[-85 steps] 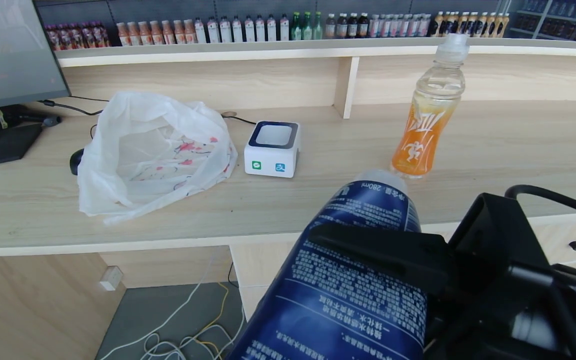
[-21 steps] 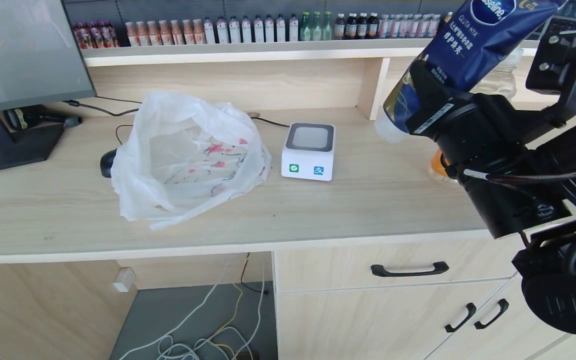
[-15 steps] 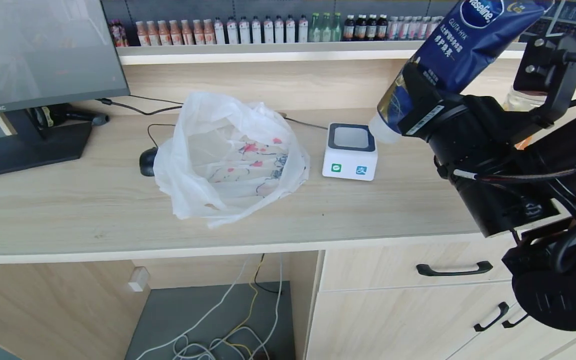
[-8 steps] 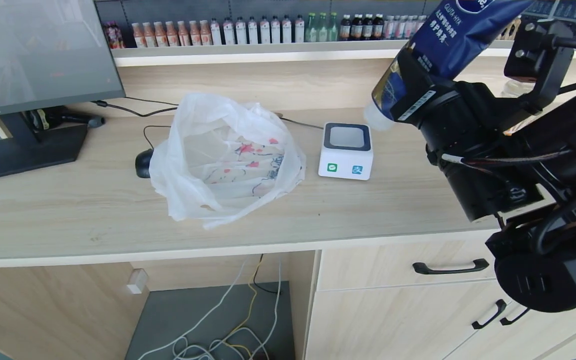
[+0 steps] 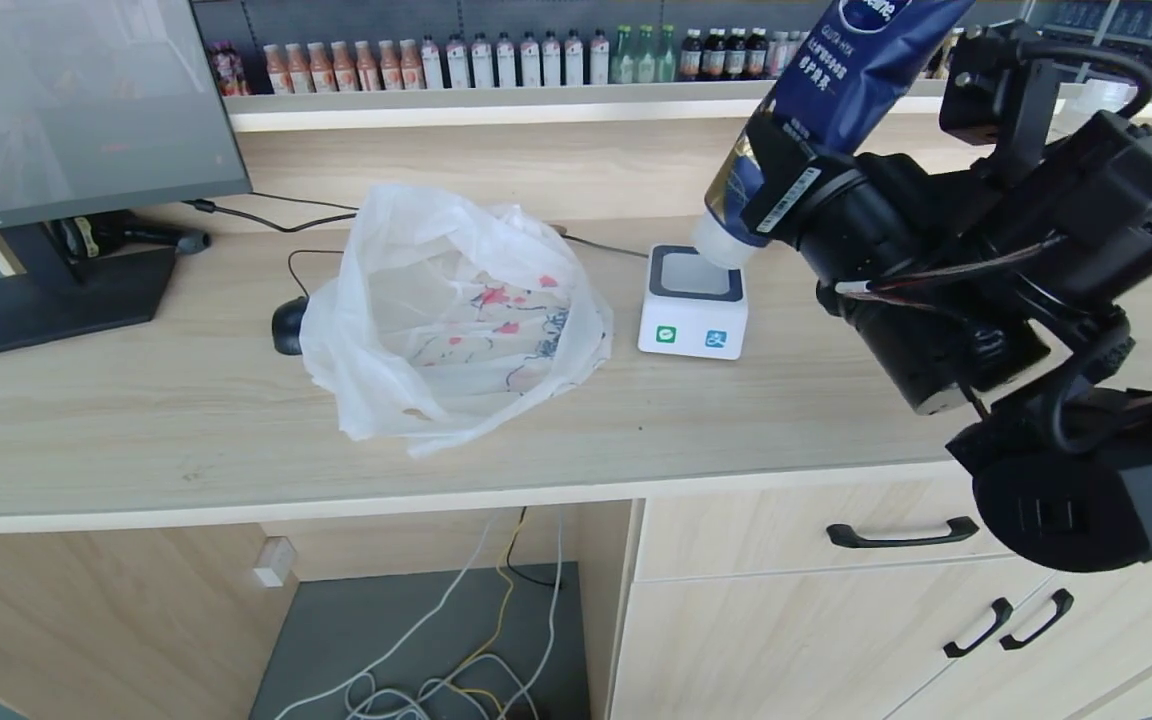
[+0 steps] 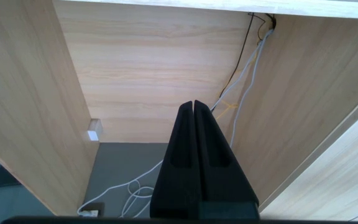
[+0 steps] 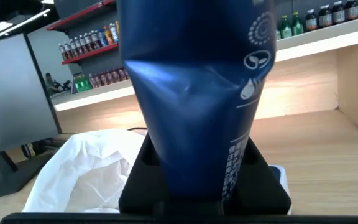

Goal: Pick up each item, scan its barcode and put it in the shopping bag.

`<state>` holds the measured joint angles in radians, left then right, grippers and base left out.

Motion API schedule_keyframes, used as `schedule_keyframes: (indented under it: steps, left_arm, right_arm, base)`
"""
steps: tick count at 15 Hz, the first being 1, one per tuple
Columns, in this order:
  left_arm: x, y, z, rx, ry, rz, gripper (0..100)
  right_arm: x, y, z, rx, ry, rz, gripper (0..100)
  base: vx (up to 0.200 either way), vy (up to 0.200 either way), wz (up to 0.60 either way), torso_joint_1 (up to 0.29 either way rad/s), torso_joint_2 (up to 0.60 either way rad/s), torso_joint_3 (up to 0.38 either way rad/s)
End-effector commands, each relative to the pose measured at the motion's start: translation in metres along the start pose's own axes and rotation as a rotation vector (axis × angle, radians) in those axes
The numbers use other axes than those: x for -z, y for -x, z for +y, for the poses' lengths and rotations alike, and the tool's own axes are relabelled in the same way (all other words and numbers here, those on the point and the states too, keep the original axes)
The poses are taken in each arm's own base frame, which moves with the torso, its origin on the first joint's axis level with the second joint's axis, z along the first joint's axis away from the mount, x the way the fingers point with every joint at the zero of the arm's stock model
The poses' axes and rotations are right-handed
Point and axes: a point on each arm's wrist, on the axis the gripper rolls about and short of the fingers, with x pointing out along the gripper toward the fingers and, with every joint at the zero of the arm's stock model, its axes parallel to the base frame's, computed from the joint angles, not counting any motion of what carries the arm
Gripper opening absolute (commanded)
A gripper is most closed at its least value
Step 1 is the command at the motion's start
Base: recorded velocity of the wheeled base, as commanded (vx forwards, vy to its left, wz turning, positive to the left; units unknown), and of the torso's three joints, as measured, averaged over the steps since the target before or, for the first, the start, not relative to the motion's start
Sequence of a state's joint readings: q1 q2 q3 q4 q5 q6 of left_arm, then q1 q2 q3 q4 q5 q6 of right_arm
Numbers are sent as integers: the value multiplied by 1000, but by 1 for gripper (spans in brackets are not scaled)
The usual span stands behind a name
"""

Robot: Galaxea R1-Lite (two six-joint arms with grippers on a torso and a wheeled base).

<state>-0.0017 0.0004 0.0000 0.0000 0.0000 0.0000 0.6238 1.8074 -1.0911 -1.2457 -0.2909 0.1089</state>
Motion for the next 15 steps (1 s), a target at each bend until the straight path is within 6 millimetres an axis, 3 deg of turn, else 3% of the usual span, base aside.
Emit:
schedule_keyframes:
  steps: [1, 6, 11, 15]
  left_arm:
    - [0, 0, 0, 0, 0, 0, 0]
    - [0, 0, 0, 0, 0, 0, 0]
    - [0, 0, 0, 0, 0, 0, 0]
    - [0, 0, 0, 0, 0, 0, 0]
  right_arm:
    - [-12, -16, 6, 3, -76, -14, 0]
    - [-8, -33, 10, 79, -309, 2, 0]
    - [9, -49, 3, 135, -502, 23, 0]
    - [5, -69, 3, 244, -663, 18, 0]
  base:
    - [0, 0, 0, 0, 0, 0]
    - [0, 0, 0, 0, 0, 0]
    - [0, 0, 0, 0, 0, 0]
    - [0, 0, 0, 0, 0, 0]
